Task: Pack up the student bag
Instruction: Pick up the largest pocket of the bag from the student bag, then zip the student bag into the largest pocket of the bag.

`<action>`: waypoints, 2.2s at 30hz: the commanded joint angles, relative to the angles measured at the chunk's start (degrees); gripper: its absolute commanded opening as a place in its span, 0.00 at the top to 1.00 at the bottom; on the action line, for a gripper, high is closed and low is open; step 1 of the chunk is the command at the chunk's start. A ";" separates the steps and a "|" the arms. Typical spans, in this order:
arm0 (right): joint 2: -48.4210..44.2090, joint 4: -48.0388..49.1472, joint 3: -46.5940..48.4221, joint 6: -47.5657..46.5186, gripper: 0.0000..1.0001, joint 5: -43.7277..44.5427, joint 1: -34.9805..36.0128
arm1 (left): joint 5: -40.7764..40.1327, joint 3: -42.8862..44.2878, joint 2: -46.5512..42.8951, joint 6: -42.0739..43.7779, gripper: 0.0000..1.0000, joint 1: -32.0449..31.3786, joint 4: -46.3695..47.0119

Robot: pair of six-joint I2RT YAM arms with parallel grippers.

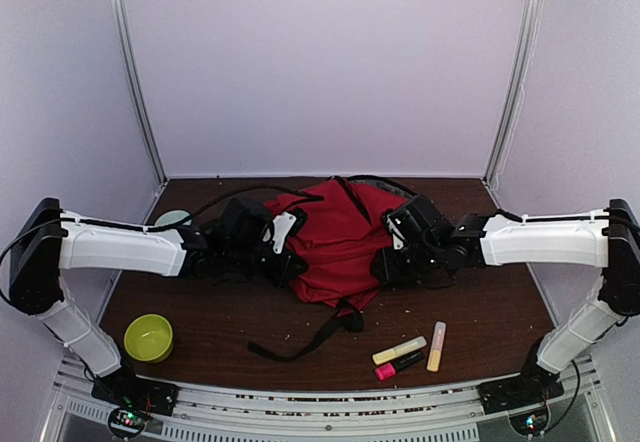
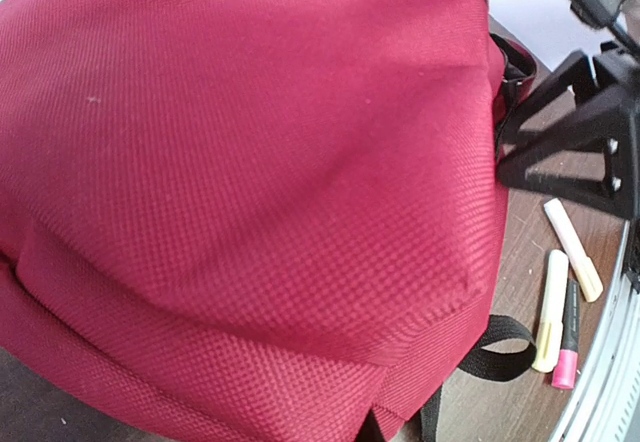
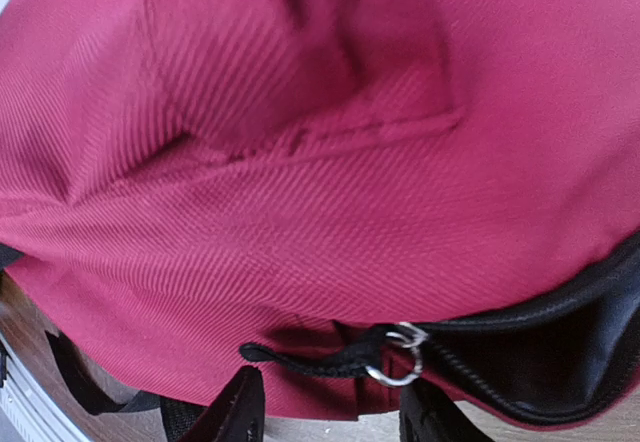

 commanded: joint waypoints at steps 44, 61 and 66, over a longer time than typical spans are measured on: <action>-3.98 -10.88 -1.84 -17.12 1.00 -3.58 -18.21 | -18.20 -7.14 -19.57 -1.14 1.00 6.99 -14.75; -1.44 -7.96 1.20 -18.46 1.00 -16.30 -13.27 | -27.30 -10.39 -32.36 19.57 0.23 1.64 -1.42; -0.78 -8.15 1.45 -18.38 1.00 -17.88 -13.44 | -22.21 -1.80 -15.33 34.86 0.22 -11.90 7.67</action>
